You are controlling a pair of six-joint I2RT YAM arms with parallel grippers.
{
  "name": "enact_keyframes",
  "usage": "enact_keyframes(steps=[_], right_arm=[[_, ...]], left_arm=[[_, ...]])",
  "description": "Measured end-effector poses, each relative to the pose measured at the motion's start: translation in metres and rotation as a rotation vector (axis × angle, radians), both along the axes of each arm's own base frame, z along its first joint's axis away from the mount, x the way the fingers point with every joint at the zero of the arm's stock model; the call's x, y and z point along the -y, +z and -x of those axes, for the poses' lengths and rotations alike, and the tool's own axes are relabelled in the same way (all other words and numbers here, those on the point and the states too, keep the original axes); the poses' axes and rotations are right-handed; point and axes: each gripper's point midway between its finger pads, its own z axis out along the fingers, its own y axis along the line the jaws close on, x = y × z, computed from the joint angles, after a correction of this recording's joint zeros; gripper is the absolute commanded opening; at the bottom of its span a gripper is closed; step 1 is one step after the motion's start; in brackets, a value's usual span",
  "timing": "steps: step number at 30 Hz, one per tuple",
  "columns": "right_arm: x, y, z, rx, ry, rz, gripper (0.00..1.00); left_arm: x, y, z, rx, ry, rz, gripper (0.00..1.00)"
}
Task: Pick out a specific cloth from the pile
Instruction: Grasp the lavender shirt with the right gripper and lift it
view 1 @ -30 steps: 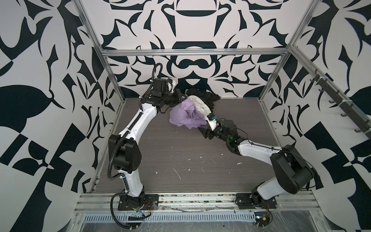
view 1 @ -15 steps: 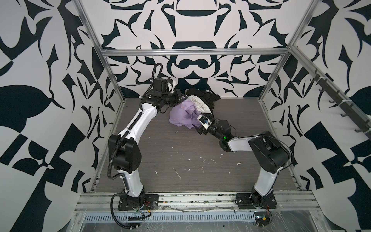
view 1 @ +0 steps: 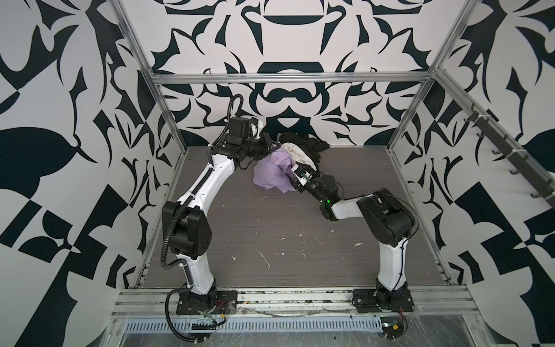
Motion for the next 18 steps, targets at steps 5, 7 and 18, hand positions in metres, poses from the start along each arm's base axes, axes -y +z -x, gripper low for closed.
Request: enact_keyframes(steps=[5, 7, 18], right_arm=[[-0.0045, -0.0064, -0.0015, -0.016, 0.006, -0.004, 0.38], [-0.0059, -0.0089, -0.0012, -0.024, 0.009, -0.006, 0.28], [-0.0070, -0.0086, -0.0025, -0.023, -0.004, -0.010, 0.00]], left_arm=[[0.0000, 0.0000, 0.0000, -0.001, 0.000, 0.001, 0.01], [0.0000, 0.0000, 0.0000, -0.002, 0.001, 0.001, 0.01], [0.0008, 0.0006, 0.0007, -0.008, -0.002, 0.009, 0.01]])
